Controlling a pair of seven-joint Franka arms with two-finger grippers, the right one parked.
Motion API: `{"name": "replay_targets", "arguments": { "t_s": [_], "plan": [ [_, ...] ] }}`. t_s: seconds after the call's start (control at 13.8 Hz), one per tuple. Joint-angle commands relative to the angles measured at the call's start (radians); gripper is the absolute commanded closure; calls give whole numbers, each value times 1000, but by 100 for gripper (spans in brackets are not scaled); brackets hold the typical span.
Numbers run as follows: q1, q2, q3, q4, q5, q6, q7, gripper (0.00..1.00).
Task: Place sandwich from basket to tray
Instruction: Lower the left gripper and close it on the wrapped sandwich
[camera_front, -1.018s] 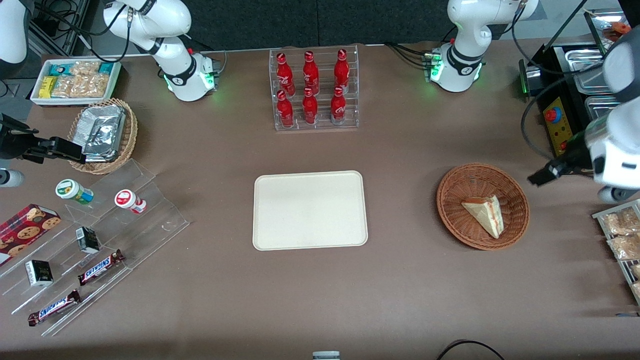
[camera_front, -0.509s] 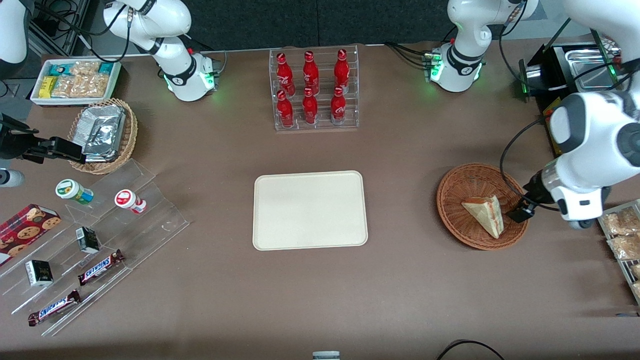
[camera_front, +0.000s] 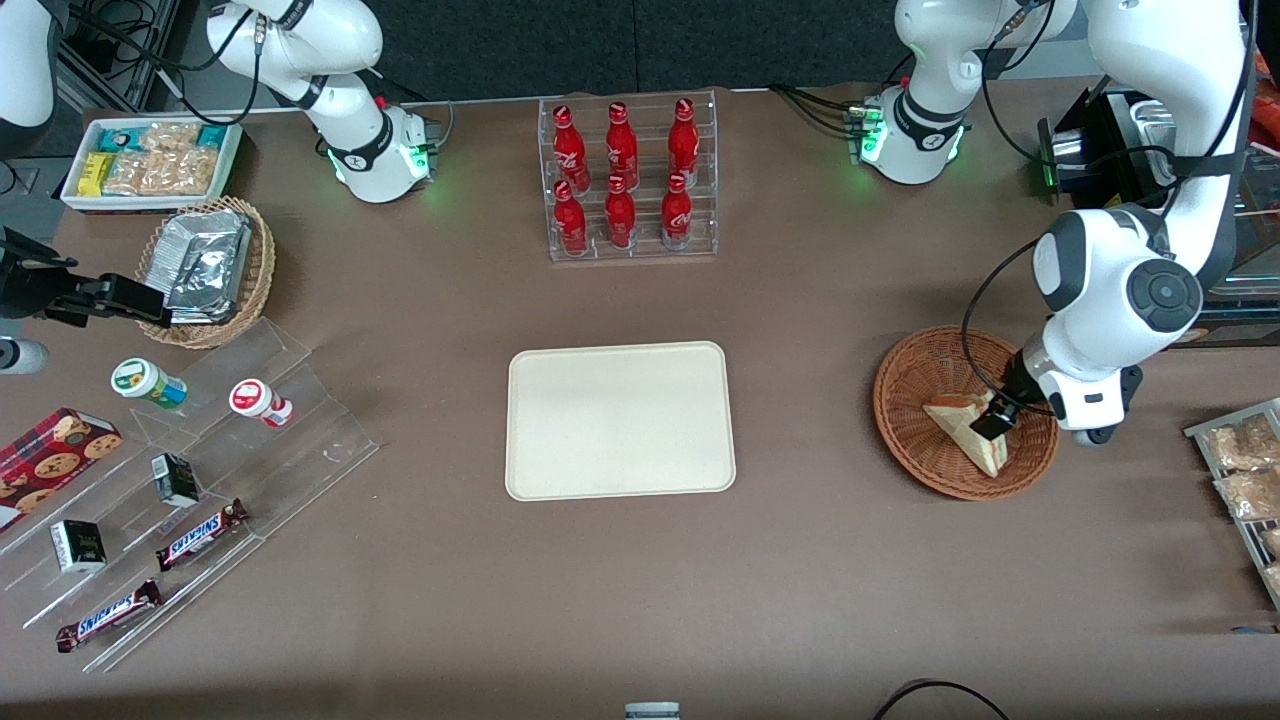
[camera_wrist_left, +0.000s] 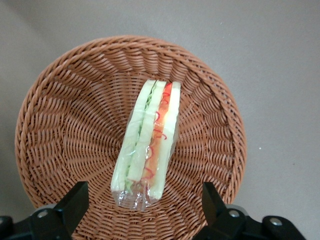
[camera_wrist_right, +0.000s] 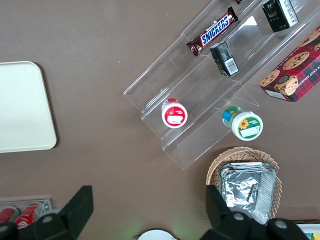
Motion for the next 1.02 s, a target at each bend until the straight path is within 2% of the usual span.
{"name": "replay_targets", "arguments": {
  "t_s": [0.0, 0.58, 0.65, 0.73, 0.8, 0.87, 0.95],
  "plan": [
    [-10, -1, 4, -39, -1, 50, -20, 0],
    [-12, 62, 4, -62, 18, 118, -22, 0],
    [-12, 68, 4, -64, 18, 124, -22, 3],
    [-12, 68, 4, -62, 18, 124, -22, 28],
    [-12, 68, 4, -62, 19, 124, -20, 66],
    [-12, 68, 4, -59, 19, 123, -19, 91],
    [-12, 65, 4, -52, 18, 115, -20, 100]
  ]
}}
